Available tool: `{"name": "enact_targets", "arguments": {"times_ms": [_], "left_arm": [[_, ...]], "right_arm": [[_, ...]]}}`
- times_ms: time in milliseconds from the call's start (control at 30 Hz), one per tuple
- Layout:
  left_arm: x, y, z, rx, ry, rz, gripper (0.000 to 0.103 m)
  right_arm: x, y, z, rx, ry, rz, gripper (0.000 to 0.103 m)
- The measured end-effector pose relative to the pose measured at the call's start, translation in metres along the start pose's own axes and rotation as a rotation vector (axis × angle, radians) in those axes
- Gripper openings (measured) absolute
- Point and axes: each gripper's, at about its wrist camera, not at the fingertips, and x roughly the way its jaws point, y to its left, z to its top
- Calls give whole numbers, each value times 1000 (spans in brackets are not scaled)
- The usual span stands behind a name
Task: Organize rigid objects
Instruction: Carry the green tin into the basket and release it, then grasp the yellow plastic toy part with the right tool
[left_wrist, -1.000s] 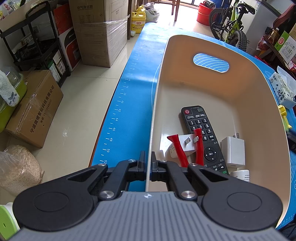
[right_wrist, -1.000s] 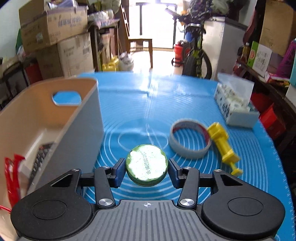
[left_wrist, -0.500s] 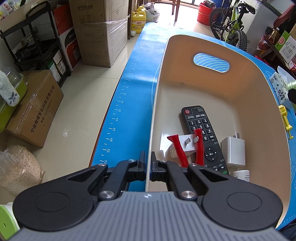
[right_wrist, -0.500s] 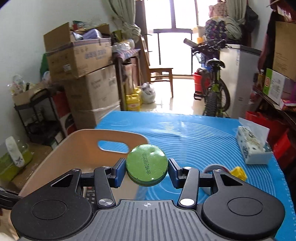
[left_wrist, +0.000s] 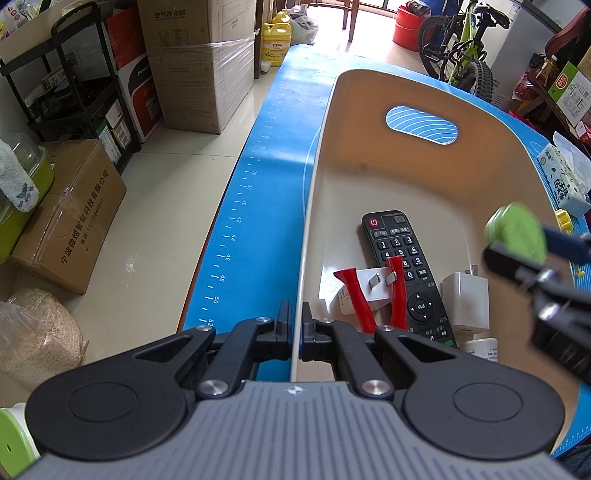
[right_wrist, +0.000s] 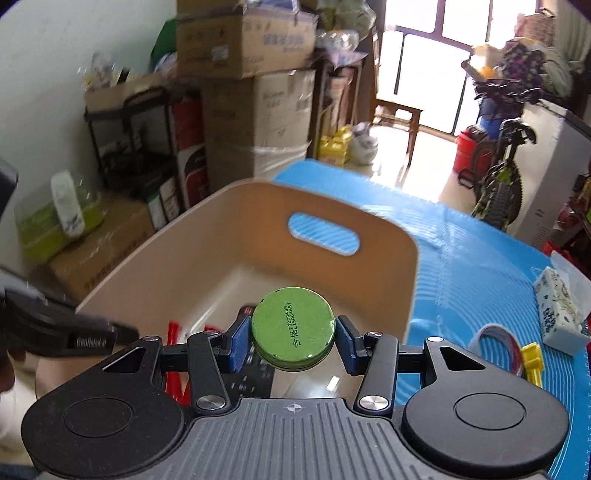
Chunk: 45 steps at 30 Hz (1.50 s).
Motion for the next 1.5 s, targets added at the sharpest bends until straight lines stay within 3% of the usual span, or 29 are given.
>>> {"name": "enact_targets", "arguments": {"times_ms": [200, 400, 500, 867, 1167, 1500], "left_arm": [[0, 0, 0, 0, 0, 0, 4], [0, -1, 0, 2, 0, 3, 4], [0, -2, 1, 2, 1, 4, 4], [0, -3, 1, 2, 1, 6, 5], [0, -3, 1, 2, 1, 5, 5], [0, -3, 1, 3, 1, 7, 5]], "right_arm": [[15, 14, -9, -56, 108, 13, 54], [19, 17, -9, -93, 122, 0, 55], [14, 11, -9, -70, 111, 22, 61], [-28, -41, 0, 55, -23, 30, 64], [-42, -102, -5, 172, -86, -90, 65], [-25, -183, -42, 244, -43, -286, 65]]}}
